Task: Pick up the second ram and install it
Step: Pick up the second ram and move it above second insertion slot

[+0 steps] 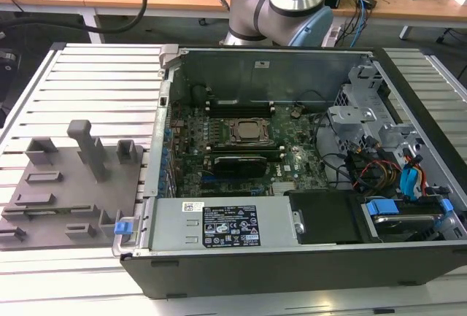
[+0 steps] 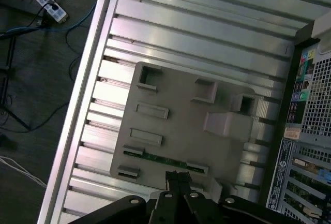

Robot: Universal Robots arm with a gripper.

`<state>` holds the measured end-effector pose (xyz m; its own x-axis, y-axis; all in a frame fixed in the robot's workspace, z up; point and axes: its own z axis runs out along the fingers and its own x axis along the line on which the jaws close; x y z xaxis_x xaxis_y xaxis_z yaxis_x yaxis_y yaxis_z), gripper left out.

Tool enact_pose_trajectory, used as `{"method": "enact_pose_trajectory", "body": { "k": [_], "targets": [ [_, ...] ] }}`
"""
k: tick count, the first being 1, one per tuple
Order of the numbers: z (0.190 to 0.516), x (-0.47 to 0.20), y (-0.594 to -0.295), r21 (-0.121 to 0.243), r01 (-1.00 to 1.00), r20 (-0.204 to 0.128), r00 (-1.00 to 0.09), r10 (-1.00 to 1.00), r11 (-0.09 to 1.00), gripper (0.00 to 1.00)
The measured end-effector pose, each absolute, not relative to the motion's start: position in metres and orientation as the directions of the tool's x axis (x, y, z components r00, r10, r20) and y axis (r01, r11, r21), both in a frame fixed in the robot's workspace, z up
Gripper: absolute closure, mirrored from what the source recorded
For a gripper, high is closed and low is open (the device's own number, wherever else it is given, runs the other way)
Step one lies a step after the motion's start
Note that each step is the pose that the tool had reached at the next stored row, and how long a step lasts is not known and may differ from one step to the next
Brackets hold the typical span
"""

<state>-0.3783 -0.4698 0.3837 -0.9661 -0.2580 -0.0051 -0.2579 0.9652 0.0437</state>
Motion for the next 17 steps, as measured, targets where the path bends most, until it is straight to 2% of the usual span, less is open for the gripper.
{"method": "enact_pose_trajectory", "body": {
  "k": [17],
  "targets": [
    [0.3837, -0.3783, -0.4698, 0.044, -0.514, -0.005, -0.858, -0.514, 0.857, 0.89]
  ]
}}
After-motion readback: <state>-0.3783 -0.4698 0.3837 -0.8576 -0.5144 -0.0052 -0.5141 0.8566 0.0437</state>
